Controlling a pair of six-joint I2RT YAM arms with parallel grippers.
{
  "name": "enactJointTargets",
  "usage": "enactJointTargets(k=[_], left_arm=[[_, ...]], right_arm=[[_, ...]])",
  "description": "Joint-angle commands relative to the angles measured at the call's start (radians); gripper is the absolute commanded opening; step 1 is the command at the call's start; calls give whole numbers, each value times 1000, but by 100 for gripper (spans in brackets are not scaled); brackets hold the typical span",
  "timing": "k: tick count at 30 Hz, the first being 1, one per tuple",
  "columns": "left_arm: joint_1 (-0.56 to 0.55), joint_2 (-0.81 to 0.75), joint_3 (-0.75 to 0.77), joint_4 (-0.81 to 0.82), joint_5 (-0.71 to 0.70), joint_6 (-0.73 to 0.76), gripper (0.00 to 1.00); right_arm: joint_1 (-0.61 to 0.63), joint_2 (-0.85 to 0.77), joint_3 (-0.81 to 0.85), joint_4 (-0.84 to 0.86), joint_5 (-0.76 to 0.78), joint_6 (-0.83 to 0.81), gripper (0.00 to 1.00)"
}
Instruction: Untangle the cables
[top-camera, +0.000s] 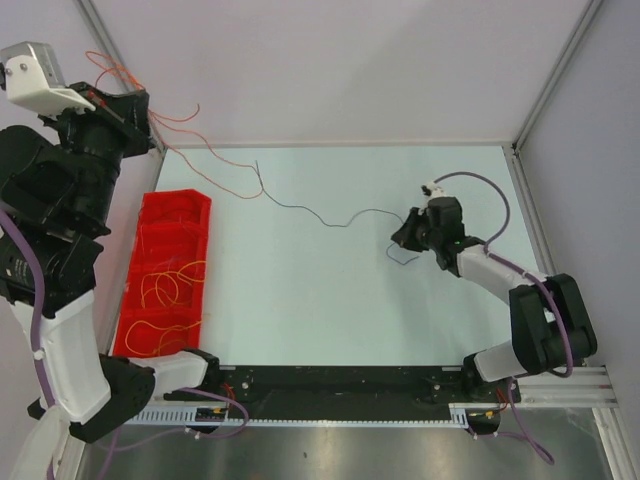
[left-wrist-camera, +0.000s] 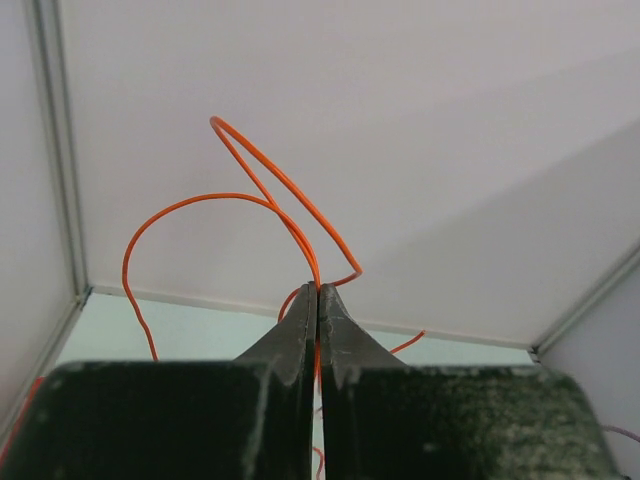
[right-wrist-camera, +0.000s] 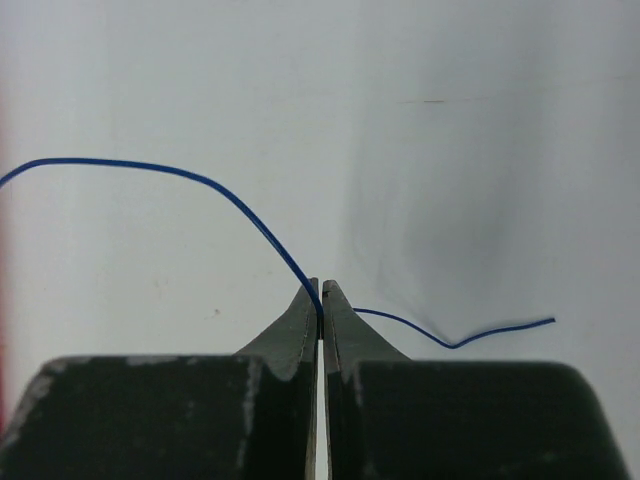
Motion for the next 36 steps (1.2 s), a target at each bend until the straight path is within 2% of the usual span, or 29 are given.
enactJointTargets(k=[1, 4, 10, 13, 14, 17, 20, 27, 36], left_arm=[[7, 4, 32, -9, -109, 58, 0], [7, 1, 4, -12, -155, 84, 0], [48, 25, -175, 8, -241, 171, 0], [169, 65, -261, -35, -165, 113, 0], [218, 62, -337, -4, -107, 100, 0], [269, 33, -495, 98, -69, 73, 0], [295, 41, -589, 166, -80, 72, 0], [378, 33, -724, 255, -80, 29, 0], [438, -4, -792, 298, -71, 21, 0]], right_arm=[[-103, -67, -36, -6, -75, 44, 0], [-95, -90, -35, -3, -73, 42, 0], [-37, -145, -35, -5, -18, 44, 0], [-54, -165, -35, -31, -7, 53, 0], [-60, -167, -35, -32, -18, 56, 0], [-42, -173, -35, -29, -40, 68, 0], [-3, -176, -41, -29, -34, 80, 0], [98, -165, -90, 12, 3, 113, 0], [172, -87, -127, 106, 8, 163, 0]])
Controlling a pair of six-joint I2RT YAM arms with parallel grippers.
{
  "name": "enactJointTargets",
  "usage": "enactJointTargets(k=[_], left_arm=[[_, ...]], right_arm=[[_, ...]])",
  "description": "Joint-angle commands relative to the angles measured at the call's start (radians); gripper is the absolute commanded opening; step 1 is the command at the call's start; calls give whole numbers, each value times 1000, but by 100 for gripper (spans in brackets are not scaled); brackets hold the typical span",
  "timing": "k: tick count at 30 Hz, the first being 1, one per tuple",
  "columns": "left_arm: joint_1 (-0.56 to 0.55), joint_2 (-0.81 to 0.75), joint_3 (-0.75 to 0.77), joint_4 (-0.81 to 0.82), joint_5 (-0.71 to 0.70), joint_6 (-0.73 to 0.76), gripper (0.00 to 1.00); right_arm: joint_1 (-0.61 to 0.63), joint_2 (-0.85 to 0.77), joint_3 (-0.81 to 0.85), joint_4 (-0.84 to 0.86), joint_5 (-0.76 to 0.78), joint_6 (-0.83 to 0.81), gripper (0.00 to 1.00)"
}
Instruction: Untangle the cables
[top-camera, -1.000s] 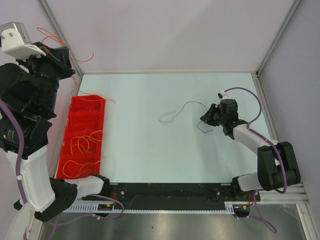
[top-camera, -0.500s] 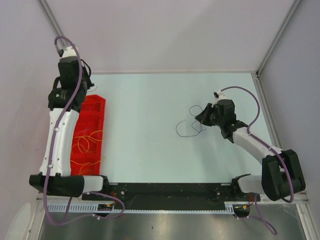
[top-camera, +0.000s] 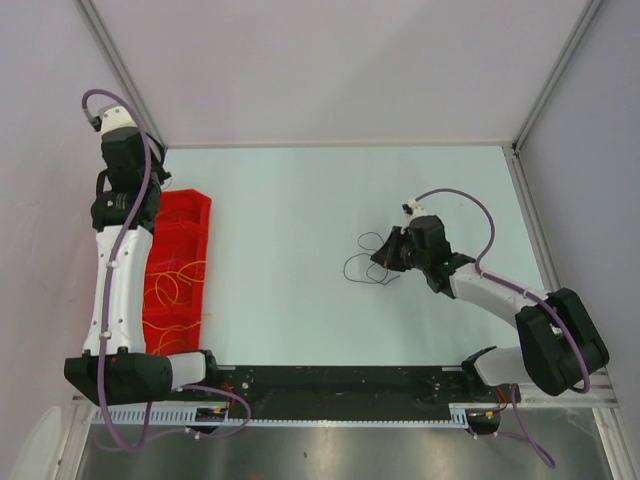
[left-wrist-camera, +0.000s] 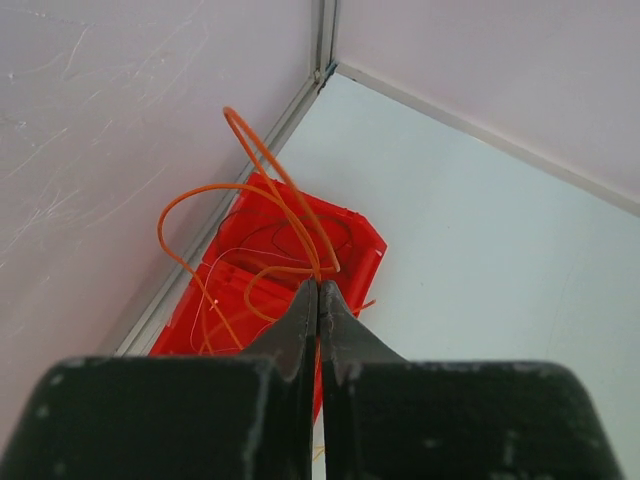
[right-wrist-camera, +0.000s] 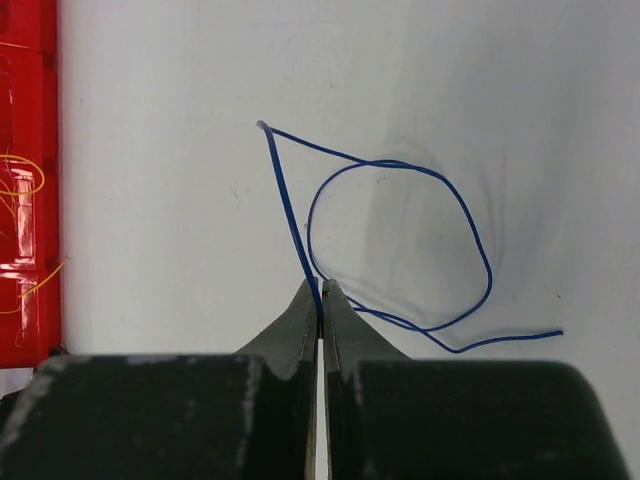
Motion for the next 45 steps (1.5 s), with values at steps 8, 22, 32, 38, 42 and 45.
enactJointTargets(k=[8, 22, 32, 38, 42, 45], left_arm=[[71, -73, -209, 213, 31, -58, 0], [97, -50, -390, 322, 14, -128, 0], [117, -2, -439, 353, 23, -136, 0], [124, -5, -456, 365, 14, -137, 0], [143, 16, -467, 359, 8, -142, 0], [154, 42, -464, 349, -6, -150, 0]], right_arm=[[119, 152, -79, 233, 62, 71, 0], [160, 387, -146, 487, 19, 88, 0], [142, 419, -151, 519, -10, 96, 0], [140, 419, -152, 521, -11, 95, 0], [140, 423, -152, 522, -14, 95, 0], [142, 423, -152, 521, -14, 95, 0]])
